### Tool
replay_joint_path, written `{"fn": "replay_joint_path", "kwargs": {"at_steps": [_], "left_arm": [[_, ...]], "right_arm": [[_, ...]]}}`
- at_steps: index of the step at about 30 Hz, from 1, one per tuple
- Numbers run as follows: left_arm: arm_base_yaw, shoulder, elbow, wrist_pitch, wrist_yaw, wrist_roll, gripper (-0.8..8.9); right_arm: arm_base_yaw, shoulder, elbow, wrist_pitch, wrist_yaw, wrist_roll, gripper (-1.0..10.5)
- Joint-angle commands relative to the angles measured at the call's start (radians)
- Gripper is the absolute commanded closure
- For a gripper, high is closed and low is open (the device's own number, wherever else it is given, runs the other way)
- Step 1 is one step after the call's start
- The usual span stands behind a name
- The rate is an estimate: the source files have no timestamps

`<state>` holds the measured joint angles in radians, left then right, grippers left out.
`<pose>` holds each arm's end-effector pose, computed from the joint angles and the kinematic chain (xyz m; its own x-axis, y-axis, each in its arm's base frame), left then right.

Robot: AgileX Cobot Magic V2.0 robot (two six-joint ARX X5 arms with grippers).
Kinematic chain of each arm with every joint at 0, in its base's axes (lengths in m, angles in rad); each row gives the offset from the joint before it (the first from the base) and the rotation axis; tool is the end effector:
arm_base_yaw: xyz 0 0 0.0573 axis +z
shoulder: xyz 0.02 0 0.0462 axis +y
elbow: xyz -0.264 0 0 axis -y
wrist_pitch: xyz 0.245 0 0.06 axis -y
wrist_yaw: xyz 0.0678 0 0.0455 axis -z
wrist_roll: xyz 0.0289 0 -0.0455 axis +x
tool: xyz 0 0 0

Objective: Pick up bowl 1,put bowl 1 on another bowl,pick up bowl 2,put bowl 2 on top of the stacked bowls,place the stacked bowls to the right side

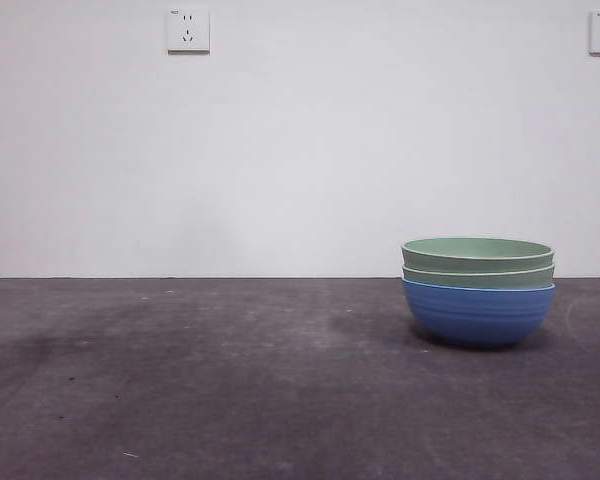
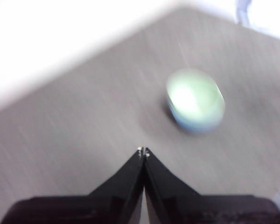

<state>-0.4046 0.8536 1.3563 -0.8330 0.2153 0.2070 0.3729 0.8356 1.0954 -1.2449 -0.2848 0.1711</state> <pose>0.1107 -0.0541 0.4419 0.7654 -0.5602 -0.3168 0.6194 0.7748 0.1266 0.1061 0.0502 0.3406 0.3917 0.4549 -0.7998 -0.3549 0.8766 0.3248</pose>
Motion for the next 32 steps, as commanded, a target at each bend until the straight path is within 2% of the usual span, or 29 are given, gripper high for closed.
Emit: {"fn": "replay_joint_path", "kwargs": {"at_steps": [1,3,6,10,15,20,32], "left_arm": [[0.105,-0.114,-0.137,0.25,0.063,0.061,8.17],[0.169,-0.198,-0.265,0.41,0.061,0.056,8.17],[0.241,-0.319,-0.458,0.58,0.001,0.056,8.17],[0.303,-0.465,-0.691,0.685,-0.034,0.034,8.17],[0.348,-0.639,-0.936,0.706,-0.092,-0.009,8.17],[0.364,-0.752,-1.107,0.706,-0.132,-0.049,8.17],[0.394,-0.852,-1.313,0.705,-0.137,-0.13,8.17]], "right_arm": [[0.002,0.0,-0.006,0.002,0.003,-0.005,9.4],[0.002,0.0,-0.006,0.002,0.003,-0.005,9.4],[0.002,-0.001,-0.006,0.002,0.003,-0.005,9.4],[0.002,-0.001,-0.006,0.002,0.003,-0.005,9.4],[0.002,-0.001,-0.006,0.002,0.003,-0.005,9.4],[0.002,0.0,-0.006,0.002,0.003,-0.005,9.4],[0.002,0.0,-0.006,0.002,0.003,-0.005,9.4]]}}
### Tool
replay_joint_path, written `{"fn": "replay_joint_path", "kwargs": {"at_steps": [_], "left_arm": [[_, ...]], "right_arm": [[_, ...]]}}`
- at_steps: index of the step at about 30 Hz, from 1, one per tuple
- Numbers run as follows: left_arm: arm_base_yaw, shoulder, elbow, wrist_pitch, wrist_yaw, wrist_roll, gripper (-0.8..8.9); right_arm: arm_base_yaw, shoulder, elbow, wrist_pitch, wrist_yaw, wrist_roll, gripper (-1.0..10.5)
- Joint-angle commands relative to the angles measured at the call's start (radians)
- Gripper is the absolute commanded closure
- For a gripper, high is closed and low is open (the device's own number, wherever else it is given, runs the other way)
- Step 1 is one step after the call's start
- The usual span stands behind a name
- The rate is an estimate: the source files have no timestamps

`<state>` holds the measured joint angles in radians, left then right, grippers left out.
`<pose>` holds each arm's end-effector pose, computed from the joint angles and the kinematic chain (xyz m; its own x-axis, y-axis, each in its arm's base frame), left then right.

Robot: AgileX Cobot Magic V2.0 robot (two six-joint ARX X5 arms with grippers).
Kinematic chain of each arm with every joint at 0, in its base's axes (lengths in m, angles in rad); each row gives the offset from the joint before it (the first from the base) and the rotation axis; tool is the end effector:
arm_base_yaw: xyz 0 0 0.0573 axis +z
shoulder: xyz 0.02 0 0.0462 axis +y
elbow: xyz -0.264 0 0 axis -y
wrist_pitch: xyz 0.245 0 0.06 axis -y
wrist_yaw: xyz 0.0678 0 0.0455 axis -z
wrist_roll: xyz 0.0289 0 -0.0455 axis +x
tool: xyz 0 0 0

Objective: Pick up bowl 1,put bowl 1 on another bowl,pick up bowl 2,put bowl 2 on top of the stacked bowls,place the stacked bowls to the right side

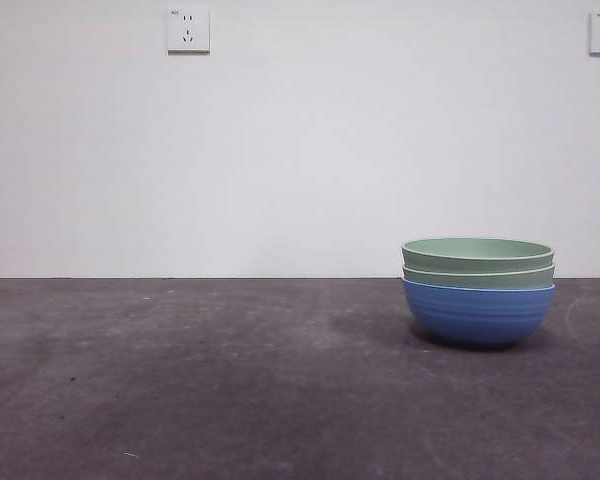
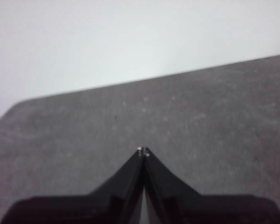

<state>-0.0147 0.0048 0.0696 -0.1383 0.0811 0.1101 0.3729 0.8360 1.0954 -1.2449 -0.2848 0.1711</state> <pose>0.0929 -0.0037 0.1734 0.9927 -0.0956 -0.0732 0.1029 0.9893 0.1037 0.1062 0.0503 0.3406 0.3914 0.4548 -0.8000 -0.3548 0.8767 0.3248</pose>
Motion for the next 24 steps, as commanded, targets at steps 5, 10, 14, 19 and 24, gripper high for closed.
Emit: {"fn": "replay_joint_path", "kwargs": {"at_steps": [5,10,14,19,24], "left_arm": [[0.004,-0.003,-0.067,-0.031,-0.002,-0.074,8.17],[0.004,-0.003,-0.067,-0.044,0.0,-0.085,8.17],[0.004,-0.003,-0.067,-0.041,-0.001,-0.088,8.17],[0.004,-0.003,-0.067,-0.041,-0.002,-0.088,8.17],[0.004,-0.003,-0.067,-0.041,-0.002,-0.088,8.17]], "right_arm": [[0.002,0.0,-0.006,0.002,0.003,-0.005,9.4],[0.002,0.0,-0.006,0.002,0.003,-0.005,9.4],[0.002,0.0,-0.006,0.002,0.003,-0.005,9.4],[0.002,0.0,-0.006,0.002,0.003,-0.005,9.4],[0.002,0.0,-0.006,0.002,0.003,-0.005,9.4]]}}
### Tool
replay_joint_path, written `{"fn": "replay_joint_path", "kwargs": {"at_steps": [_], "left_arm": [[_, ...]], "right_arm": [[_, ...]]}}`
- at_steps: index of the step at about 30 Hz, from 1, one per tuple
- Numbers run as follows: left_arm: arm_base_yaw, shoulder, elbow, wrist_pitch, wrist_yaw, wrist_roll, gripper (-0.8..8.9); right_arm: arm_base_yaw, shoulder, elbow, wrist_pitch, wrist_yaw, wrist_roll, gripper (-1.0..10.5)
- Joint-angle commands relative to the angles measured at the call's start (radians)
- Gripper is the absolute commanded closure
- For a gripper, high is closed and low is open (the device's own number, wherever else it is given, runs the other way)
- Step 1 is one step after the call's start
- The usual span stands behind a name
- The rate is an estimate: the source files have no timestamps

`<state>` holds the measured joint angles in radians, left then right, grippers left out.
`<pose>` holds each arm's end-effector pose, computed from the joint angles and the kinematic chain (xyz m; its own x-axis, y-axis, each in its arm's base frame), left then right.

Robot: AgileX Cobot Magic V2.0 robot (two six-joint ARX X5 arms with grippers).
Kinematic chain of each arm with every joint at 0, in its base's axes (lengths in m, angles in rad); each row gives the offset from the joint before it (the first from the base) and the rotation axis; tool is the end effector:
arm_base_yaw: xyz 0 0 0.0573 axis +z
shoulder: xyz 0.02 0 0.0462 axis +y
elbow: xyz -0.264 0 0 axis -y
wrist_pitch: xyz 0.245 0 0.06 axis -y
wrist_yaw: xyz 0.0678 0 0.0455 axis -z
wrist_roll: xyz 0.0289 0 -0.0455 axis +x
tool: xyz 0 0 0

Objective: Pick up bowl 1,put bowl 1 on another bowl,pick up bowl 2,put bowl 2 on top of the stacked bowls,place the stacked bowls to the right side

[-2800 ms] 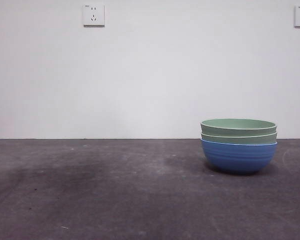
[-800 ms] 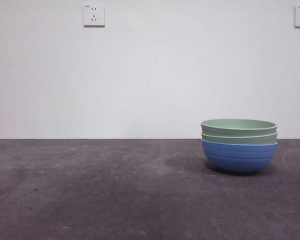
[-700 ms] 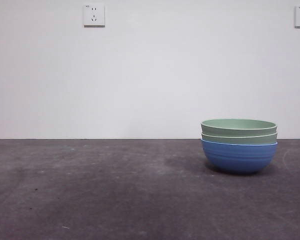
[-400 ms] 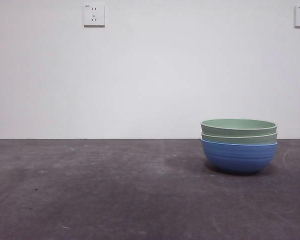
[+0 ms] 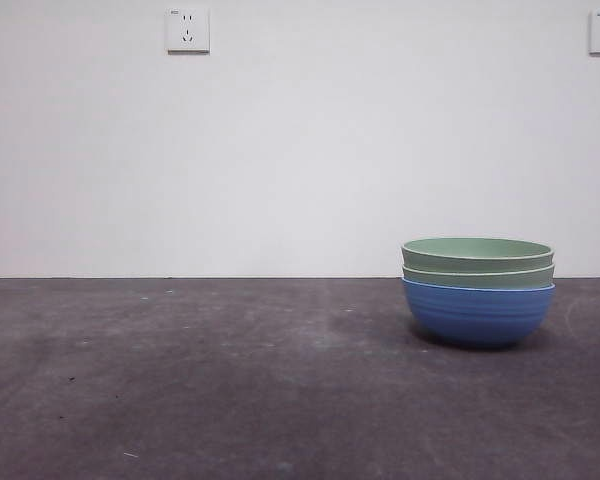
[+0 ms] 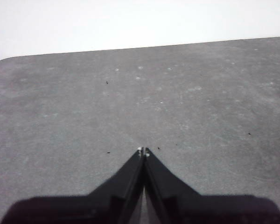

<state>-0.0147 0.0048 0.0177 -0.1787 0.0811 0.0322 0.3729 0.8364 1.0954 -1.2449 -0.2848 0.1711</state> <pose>0.0954 -0.0037 0.1520 0.9817 -0.0955 -0.1645 0.0998 0.9948 0.0184 0.1063 0.0503 0.3405 0.3911 0.4547 -0.8002 -0.3547 0.8767 0.3248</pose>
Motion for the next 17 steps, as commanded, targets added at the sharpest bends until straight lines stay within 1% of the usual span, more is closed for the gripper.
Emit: {"fn": "replay_joint_path", "kwargs": {"at_steps": [1,12,13,14,16,17], "left_arm": [[0.004,-0.003,-0.015,0.0,-0.002,-0.01,8.17],[0.004,-0.003,-0.015,0.0,-0.002,-0.01,8.17],[0.004,-0.003,-0.015,0.0,-0.002,-0.01,8.17],[0.004,-0.003,-0.015,0.0,-0.002,-0.01,8.17],[0.004,-0.003,-0.015,0.0,-0.002,-0.01,8.17],[0.004,-0.003,-0.015,0.0,-0.002,-0.01,8.17]], "right_arm": [[0.002,-0.001,-0.006,0.002,0.003,-0.005,9.4],[0.001,-0.002,-0.006,0.002,0.004,-0.005,9.4],[-0.007,-0.007,-0.006,0.01,0.011,-0.031,9.4],[-0.024,-0.024,-0.006,0.023,0.037,-0.079,9.4],[-0.065,-0.061,-0.01,0.074,0.076,-0.113,9.4],[-0.09,-0.087,-0.017,0.126,0.077,-0.121,9.4]]}}
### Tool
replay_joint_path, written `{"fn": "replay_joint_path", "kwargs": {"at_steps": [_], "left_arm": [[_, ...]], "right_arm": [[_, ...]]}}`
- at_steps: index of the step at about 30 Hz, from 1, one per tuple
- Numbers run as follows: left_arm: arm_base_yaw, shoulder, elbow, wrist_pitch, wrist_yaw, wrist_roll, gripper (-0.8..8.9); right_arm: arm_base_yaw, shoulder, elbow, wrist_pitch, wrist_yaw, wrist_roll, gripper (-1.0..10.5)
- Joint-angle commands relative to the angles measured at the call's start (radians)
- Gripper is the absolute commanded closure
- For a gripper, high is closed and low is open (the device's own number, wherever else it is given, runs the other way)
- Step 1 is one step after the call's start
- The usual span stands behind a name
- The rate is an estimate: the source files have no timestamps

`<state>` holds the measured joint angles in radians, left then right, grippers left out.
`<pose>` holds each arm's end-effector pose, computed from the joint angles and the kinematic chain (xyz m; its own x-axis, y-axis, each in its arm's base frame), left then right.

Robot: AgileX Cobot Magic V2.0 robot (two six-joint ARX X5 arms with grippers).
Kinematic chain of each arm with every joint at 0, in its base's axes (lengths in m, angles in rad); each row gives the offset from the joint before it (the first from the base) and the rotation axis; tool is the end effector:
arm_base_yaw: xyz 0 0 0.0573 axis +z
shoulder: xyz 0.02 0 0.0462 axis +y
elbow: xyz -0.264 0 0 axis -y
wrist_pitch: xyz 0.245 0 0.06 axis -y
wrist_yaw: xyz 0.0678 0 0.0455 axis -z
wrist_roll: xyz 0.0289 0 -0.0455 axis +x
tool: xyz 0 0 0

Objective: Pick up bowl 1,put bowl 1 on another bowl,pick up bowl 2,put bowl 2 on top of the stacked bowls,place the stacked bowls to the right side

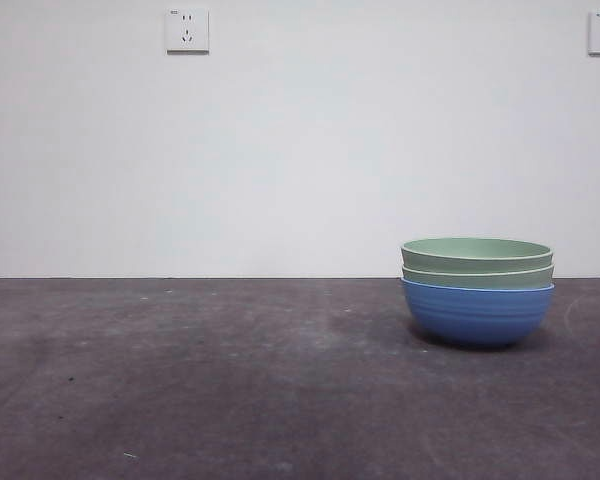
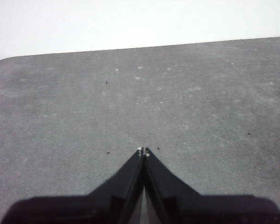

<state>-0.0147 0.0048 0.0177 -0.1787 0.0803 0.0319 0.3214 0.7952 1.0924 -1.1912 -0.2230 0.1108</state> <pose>0.0954 -0.0037 0.1520 0.9818 -0.0947 -0.1645 0.0990 0.9949 0.0182 0.1042 0.0414 0.3463 0.5097 0.4028 -0.7603 -0.3550 0.9034 0.2406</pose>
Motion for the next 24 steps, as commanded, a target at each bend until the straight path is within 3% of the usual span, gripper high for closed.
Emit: {"fn": "replay_joint_path", "kwargs": {"at_steps": [1,9,15,20,24], "left_arm": [[0.004,-0.003,-0.015,0.0,-0.002,-0.01,8.17],[0.004,-0.003,-0.015,0.002,-0.001,-0.01,8.17],[0.004,-0.003,-0.015,0.002,-0.001,-0.01,8.17],[0.004,-0.003,-0.015,0.002,-0.001,-0.01,8.17],[0.004,-0.003,-0.015,0.002,-0.001,-0.01,8.17]], "right_arm": [[-0.059,-0.072,-0.026,0.124,0.012,-0.066,9.4],[-0.206,-0.356,-0.334,0.574,-0.008,-0.104,9.4],[-0.237,-0.537,-0.673,0.917,-0.006,-0.089,9.4],[-0.237,-0.653,-0.875,1.059,-0.005,-0.087,9.4],[-0.237,-0.73,-0.983,1.079,0.002,-0.07,9.4]]}}
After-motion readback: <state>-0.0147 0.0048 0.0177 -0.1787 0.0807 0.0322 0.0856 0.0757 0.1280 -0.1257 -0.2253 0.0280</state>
